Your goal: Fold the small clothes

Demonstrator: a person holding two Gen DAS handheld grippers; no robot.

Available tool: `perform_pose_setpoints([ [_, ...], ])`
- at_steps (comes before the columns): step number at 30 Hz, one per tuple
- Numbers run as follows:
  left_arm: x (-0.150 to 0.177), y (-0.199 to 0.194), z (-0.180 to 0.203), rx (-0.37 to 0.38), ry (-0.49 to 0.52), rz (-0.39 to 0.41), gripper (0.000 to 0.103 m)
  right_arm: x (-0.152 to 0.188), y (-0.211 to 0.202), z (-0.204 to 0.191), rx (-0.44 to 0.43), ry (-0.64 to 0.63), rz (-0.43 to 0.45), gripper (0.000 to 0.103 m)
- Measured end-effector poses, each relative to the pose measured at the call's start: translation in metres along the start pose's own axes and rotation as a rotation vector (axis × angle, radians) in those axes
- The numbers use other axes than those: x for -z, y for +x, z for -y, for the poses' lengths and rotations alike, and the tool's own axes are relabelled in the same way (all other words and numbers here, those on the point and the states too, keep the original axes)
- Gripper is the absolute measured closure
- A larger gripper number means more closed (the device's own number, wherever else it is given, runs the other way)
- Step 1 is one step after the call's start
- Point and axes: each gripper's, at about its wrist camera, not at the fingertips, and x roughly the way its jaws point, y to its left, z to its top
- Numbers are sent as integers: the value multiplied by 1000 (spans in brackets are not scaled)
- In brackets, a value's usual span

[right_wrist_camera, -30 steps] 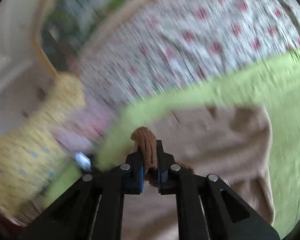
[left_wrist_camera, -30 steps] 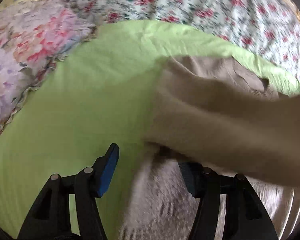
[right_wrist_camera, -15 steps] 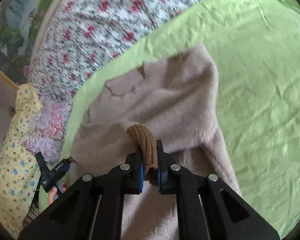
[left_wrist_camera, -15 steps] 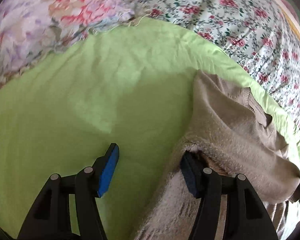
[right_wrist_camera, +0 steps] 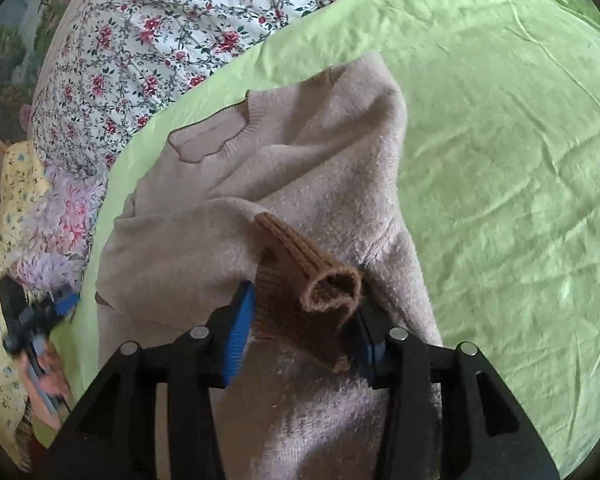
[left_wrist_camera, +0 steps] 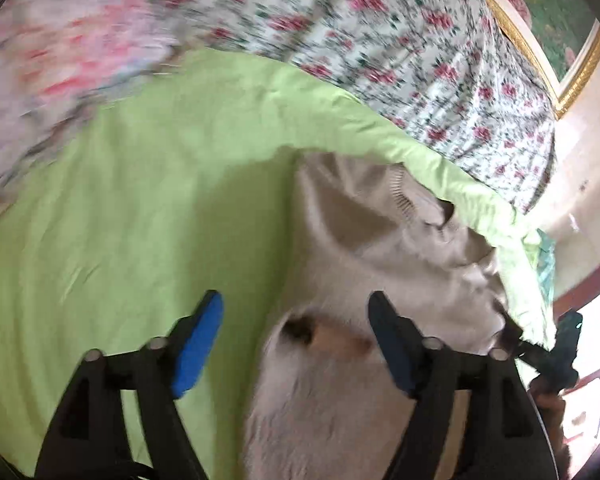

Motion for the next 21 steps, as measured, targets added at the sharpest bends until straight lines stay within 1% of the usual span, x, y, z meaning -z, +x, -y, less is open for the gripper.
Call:
perform_pose_setpoints([
  [2, -22, 29, 6, -19, 24, -47, 26, 1, 2, -3, 5, -10, 4, 56],
  [3, -32, 49, 9, -29, 31, -87, 26, 1, 3, -3, 1, -14, 12, 56],
  [6, -46, 97, 11, -28, 35, -190, 26, 0, 7, -3, -4, -19, 18, 56],
  [7, -46, 109, 11, -46, 34, -208, 29, 0, 8, -3, -8, -23, 18, 56],
  [8, -47, 117, 13, -70, 51, -198, 32, -1, 9, -4, -9, -29, 19, 59],
  [9, -46, 118, 17, -87, 80, -167, 42, -2, 10, -6, -6, -43, 21, 80],
  [10, -45, 115, 23, -82, 116, -138, 90, -2, 10, -7, -3, -53, 18, 94],
  [11, -44, 112, 24, -54, 111, -125, 97, -4, 9, -10, -5, -60, 17, 97],
  [12, -43, 102, 24, -66, 87, -69, 97, -5, 6, -13, -9, -65, 32, 97],
  [13, -42, 94, 22, -65, 74, -21, 97, -7, -1, -18, -19, -74, 65, 97],
  [14, -40, 86, 20, -58, 63, 28, 97, -9, -11, -22, -49, -82, 112, 97],
  [15, -38, 82, 16, -64, 49, 62, 97, -12, -18, -24, -71, -76, 152, 97],
  [16, -36, 84, 11, -80, 33, 68, 97, -14, -19, -22, -61, -60, 161, 97],
  [18, -32, 97, -1, -125, -6, 39, 97, -18, -1, -9, -15, -18, 107, 98],
  [20, -30, 99, -7, -123, -20, 53, 97, -15, 20, 1, 18, 7, 53, 98],
  [21, -30, 99, -8, -136, -22, 59, 97, -13, 25, 2, 30, 7, 38, 98],
])
